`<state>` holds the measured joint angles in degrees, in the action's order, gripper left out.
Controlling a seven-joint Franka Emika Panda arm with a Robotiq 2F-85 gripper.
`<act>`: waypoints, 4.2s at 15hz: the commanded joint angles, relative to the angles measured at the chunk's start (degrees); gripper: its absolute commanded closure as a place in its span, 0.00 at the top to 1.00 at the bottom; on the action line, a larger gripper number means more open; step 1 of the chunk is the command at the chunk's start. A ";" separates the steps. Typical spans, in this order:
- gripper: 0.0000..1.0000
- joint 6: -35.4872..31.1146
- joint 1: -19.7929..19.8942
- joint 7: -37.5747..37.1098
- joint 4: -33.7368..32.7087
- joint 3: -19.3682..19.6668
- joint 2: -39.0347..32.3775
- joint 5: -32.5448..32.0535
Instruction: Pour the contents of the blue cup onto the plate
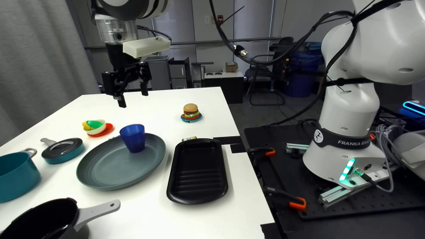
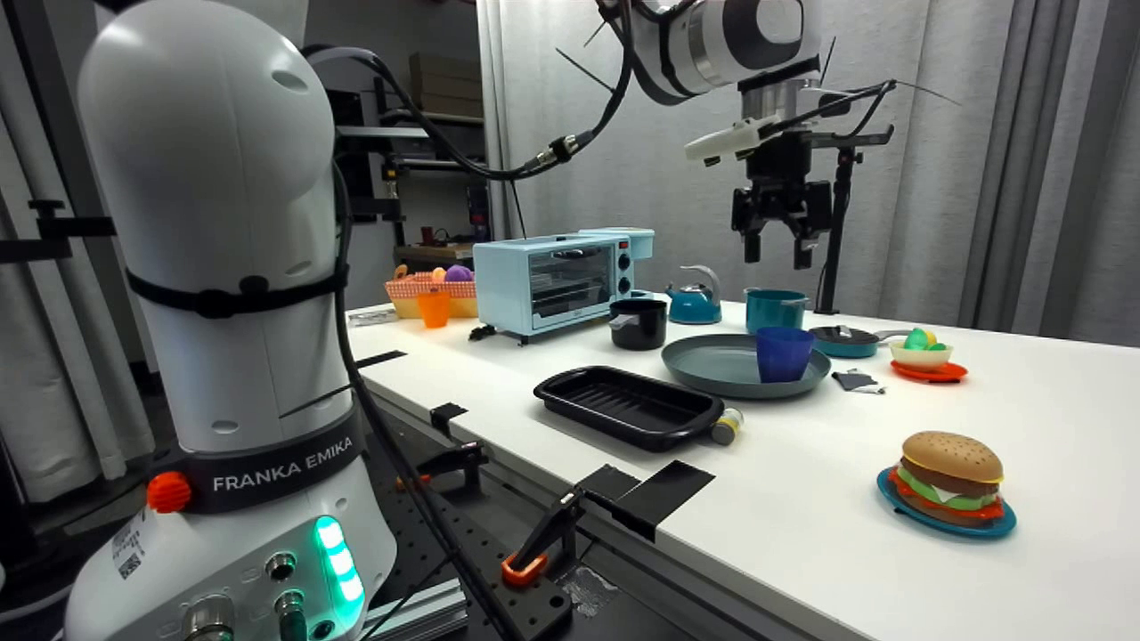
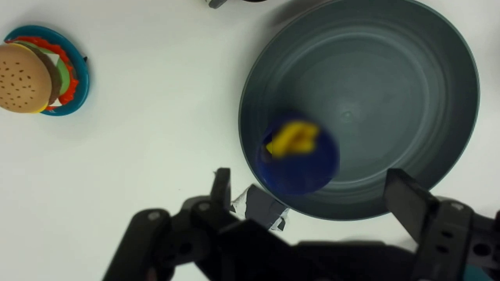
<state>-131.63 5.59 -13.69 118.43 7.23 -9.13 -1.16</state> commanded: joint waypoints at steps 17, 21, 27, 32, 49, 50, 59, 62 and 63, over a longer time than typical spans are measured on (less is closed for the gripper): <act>1.00 -0.05 0.07 -2.27 -0.47 0.41 -1.85 0.73; 1.00 -0.20 0.30 -2.75 -0.88 0.73 -2.70 0.88; 1.00 -0.55 1.22 -2.69 -1.90 1.82 -4.53 2.58; 1.00 -0.26 2.30 -2.04 -3.80 2.04 -7.32 4.83; 1.00 0.41 3.54 -1.69 -10.94 2.35 -16.81 5.85; 1.00 0.43 3.51 -1.70 -11.15 2.32 -17.16 5.82; 0.54 0.49 3.64 -1.71 -12.91 2.20 -19.90 6.01; 0.31 0.60 3.57 -1.87 -13.22 2.26 -20.31 5.90; 0.22 0.63 3.42 -2.00 -13.23 2.32 -20.32 5.69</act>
<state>-131.74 8.81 -15.91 107.26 9.63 -28.26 3.47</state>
